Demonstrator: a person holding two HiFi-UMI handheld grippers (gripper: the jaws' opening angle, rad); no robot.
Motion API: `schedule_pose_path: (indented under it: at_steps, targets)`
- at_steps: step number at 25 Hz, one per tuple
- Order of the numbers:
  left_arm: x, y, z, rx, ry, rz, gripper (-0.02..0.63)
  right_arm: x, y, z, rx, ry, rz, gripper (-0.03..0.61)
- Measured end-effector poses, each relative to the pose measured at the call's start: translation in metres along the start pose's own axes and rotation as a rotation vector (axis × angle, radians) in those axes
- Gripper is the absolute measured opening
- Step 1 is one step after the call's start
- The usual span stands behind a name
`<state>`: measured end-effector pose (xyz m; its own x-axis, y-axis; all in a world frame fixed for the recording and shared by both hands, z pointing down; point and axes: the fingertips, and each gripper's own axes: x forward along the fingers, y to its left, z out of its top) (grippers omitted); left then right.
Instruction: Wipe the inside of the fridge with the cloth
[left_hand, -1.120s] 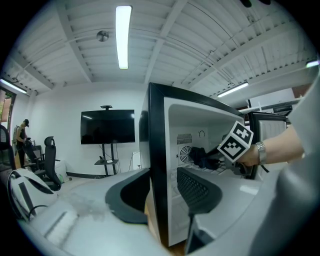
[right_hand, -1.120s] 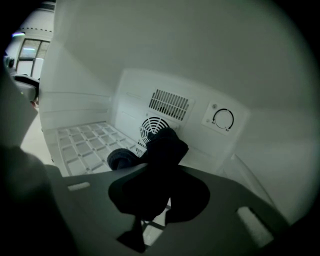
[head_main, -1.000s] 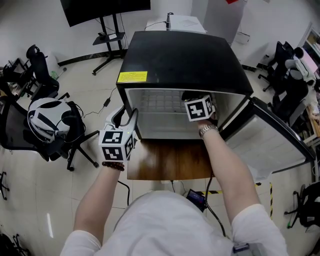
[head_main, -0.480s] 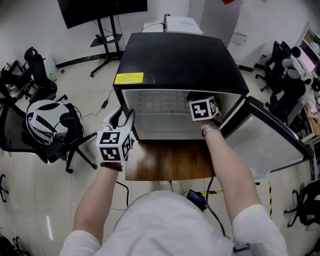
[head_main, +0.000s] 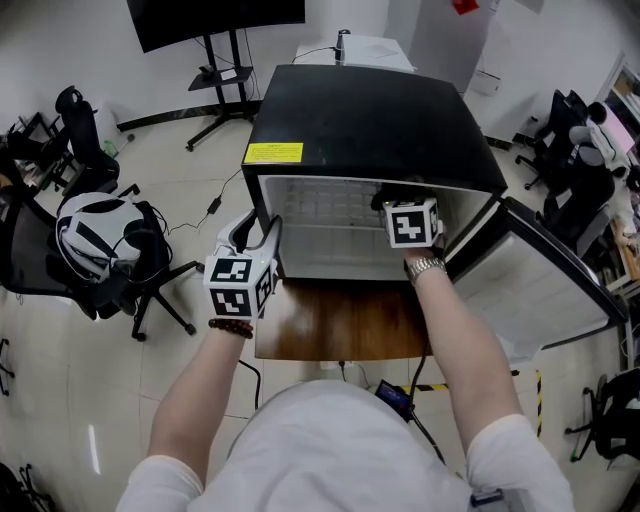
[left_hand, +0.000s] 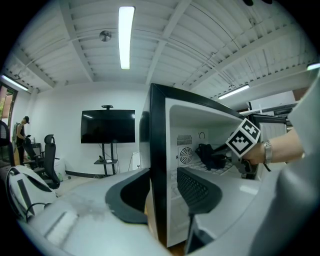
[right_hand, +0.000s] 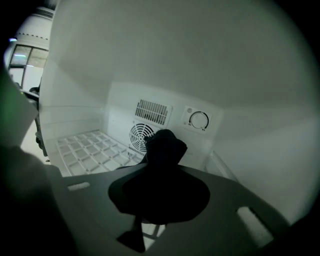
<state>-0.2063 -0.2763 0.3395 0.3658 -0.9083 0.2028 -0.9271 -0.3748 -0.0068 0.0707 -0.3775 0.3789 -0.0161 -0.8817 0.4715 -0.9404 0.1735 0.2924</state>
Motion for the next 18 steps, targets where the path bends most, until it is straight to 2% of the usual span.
schedule_pose_path:
  at_steps: [2, 8, 14, 18]
  targets:
    - [0.0, 0.0, 0.0, 0.001, -0.001, -0.003, 0.167, -0.007, 0.018, 0.015, 0.012, -0.063, 0.046, 0.067]
    - [-0.001, 0.0, 0.0, 0.007, -0.001, -0.021, 0.167, -0.033, 0.082, 0.048, 0.02, -0.166, 0.174, 0.066]
    - [-0.002, -0.001, 0.0, 0.014, -0.002, -0.04, 0.167, -0.051, 0.149, 0.068, 0.002, -0.22, 0.285, 0.067]
    - [-0.002, -0.002, 0.0, 0.021, 0.0, -0.053, 0.167, -0.057, 0.191, 0.069, -0.014, -0.214, 0.354, 0.067]
